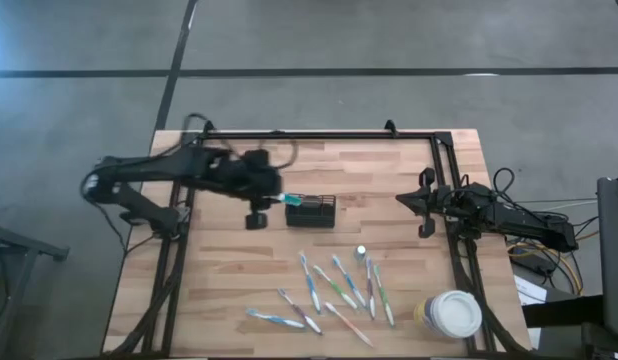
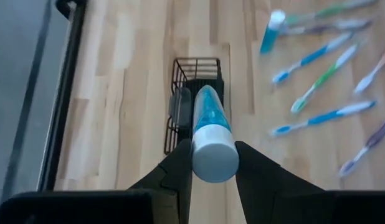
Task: Pick & Place toothbrushing station
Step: Put the left blue mouthwash into the black wire organizer
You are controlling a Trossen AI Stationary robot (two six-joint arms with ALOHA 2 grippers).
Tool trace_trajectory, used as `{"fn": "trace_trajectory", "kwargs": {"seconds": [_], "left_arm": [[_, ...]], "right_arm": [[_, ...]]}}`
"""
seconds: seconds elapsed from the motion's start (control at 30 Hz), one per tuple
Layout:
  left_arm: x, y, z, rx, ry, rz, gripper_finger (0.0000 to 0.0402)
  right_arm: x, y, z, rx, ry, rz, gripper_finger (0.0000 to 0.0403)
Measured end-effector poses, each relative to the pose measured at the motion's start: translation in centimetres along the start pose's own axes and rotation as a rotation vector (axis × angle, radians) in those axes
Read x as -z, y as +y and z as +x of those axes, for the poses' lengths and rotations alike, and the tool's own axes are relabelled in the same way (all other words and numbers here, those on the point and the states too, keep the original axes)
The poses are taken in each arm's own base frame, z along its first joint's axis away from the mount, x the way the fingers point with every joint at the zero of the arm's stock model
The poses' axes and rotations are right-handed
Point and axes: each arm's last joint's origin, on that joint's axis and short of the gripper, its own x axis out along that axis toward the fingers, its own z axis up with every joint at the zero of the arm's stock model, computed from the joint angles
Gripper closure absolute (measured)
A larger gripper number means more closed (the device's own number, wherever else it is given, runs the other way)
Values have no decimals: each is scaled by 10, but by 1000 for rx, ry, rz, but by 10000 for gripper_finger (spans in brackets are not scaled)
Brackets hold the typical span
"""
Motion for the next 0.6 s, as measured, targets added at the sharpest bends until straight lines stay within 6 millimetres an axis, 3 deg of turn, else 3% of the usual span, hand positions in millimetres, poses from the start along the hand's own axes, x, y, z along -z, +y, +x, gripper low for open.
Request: {"fn": "trace_trajectory", "kwargs": {"seconds": [0.23, 0.6], "left_arm": [[-32, 1, 50, 27, 208, 113, 304], [-49, 10, 106, 103, 331, 190, 304]], "right_arm": [[0, 0, 0, 0, 1, 0, 394], [0, 0, 0, 0, 2, -19, 394]]}}
